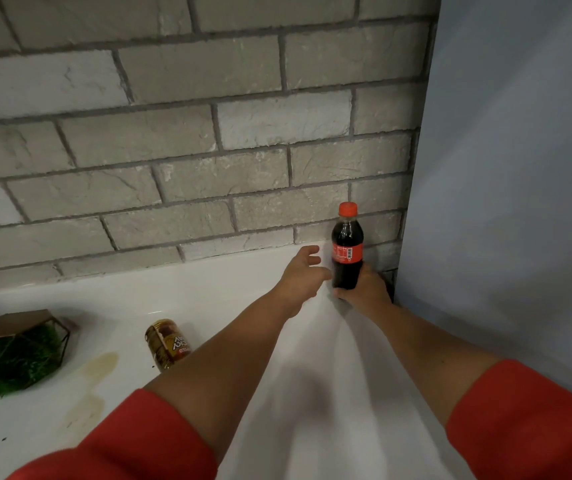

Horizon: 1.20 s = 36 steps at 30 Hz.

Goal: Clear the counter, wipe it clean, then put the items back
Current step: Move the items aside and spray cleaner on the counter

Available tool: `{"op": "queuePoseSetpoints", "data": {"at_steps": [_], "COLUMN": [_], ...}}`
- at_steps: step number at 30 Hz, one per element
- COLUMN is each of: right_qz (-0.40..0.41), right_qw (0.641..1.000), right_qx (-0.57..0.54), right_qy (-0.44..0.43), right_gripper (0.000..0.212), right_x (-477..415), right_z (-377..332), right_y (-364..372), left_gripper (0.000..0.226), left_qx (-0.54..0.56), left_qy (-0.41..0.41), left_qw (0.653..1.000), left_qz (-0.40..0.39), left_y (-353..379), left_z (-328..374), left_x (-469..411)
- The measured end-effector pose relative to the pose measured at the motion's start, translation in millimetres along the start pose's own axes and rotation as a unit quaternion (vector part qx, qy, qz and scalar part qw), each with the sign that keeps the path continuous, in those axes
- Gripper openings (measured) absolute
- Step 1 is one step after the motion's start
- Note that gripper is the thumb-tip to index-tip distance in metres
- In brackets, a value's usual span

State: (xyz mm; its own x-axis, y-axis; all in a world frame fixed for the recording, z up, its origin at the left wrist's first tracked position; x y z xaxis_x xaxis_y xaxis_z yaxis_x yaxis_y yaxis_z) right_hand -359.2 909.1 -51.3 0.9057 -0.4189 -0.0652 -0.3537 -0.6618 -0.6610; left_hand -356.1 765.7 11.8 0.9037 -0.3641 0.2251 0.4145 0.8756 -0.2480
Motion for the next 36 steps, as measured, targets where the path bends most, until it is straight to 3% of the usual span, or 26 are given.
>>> {"op": "queuePoseSetpoints", "data": {"at_steps": [4, 8, 10, 14, 19, 26, 31, 36], "right_qz": [-0.056, -0.145, -0.179, -0.264, -0.348, -0.370, -0.354, -0.349], "right_qw": [0.994, 0.981, 0.975, 0.959, 0.934, 0.921, 0.930, 0.934], "right_qx": [0.051, 0.069, 0.081, 0.099, 0.063, 0.063, 0.028, -0.062], "right_qy": [0.077, 0.112, 0.105, 0.029, -0.047, -0.100, -0.096, -0.040], "right_gripper": [0.075, 0.029, 0.018, 0.019, 0.034, 0.050, 0.037, 0.039], "right_x": [5, 25, 38, 69, 123, 171, 177, 172], "right_z": [14, 1, -15, -64, -118, -145, -145, -139], "right_y": [4, 11, 18, 51, 105, 155, 166, 165], "left_gripper": [0.049, 0.039, 0.035, 0.039, 0.049, 0.054, 0.056, 0.049], "left_qx": [-0.013, -0.017, -0.034, -0.145, -0.402, -0.588, -0.636, -0.668], "left_qy": [-0.015, -0.030, -0.030, -0.002, 0.017, 0.005, 0.040, 0.071], "left_qw": [0.999, 0.999, 0.998, 0.987, 0.913, 0.809, 0.771, 0.741], "left_qz": [0.029, 0.042, 0.043, 0.067, 0.075, -0.007, -0.004, -0.005], "left_y": [-30, -63, -82, -126, -158, -176, -175, -169], "left_z": [-8, -15, -18, -29, -59, -103, -113, -113], "left_x": [9, 29, 42, 63, 83, 86, 84, 78]}}
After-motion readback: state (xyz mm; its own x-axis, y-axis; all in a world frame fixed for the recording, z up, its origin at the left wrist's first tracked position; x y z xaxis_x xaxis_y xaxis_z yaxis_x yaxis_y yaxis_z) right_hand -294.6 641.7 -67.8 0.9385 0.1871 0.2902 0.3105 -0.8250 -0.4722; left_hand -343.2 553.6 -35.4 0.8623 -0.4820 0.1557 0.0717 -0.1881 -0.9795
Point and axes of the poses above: each hand's wrist, its own x-axis away from the middle knuckle, its own y-axis out of the palm, z = x × y, the point moved 8 cm from there along -x, towards the middle knuckle, and after that the axes turned 5 degrees about -y, right-handed, at the moved point
